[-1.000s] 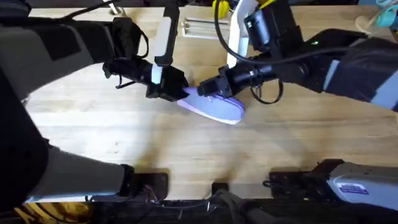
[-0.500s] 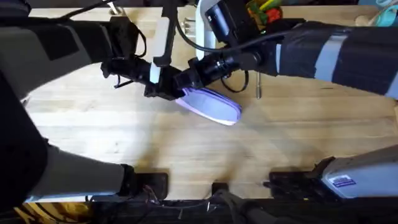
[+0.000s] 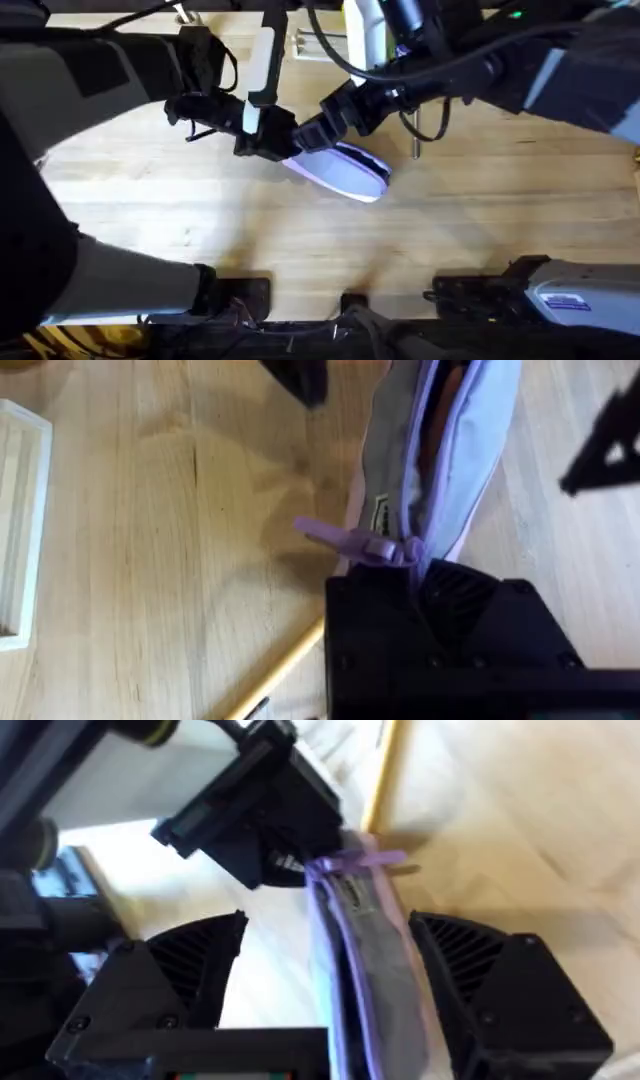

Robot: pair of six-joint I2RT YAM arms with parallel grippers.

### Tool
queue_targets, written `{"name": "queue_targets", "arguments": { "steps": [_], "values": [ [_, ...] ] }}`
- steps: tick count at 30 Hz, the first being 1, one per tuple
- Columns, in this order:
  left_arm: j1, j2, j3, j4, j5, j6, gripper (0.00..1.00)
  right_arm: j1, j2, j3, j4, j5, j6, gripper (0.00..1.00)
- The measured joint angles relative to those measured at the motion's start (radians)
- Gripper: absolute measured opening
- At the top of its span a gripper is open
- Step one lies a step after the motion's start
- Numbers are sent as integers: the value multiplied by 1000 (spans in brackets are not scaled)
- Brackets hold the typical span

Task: Unzip the bag, pick up the pens from the table one at a time and place them inside, then zip the bag closed.

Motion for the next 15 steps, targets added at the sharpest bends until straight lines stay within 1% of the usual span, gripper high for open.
{"name": "queue_targets", "arguments": {
  "steps": [3,6,7,9,12,13,14,15],
  "values": [
    [0,0,0,0,0,0,42,-15,-73,0,-43,73,-54,996],
    [0,0,0,0,0,0,42,-21,-135,1,-62,113,-81,997],
    [0,0,0,0,0,0,57,-22,-152,1,-63,121,-87,997],
    [0,0,0,1,7,-1,287,-22,-181,2,-63,134,-96,997],
    [0,0,0,1,12,0,767,-22,-198,4,-78,139,-104,997],
    [0,0,0,1,14,-1,907,-22,-198,5,-88,141,-106,998],
    [0,0,0,0,15,-3,973,-22,-198,5,-99,141,-107,998],
    [0,0,0,0,15,-3,987,-21,-198,5,-109,142,-107,997]
  ]
}}
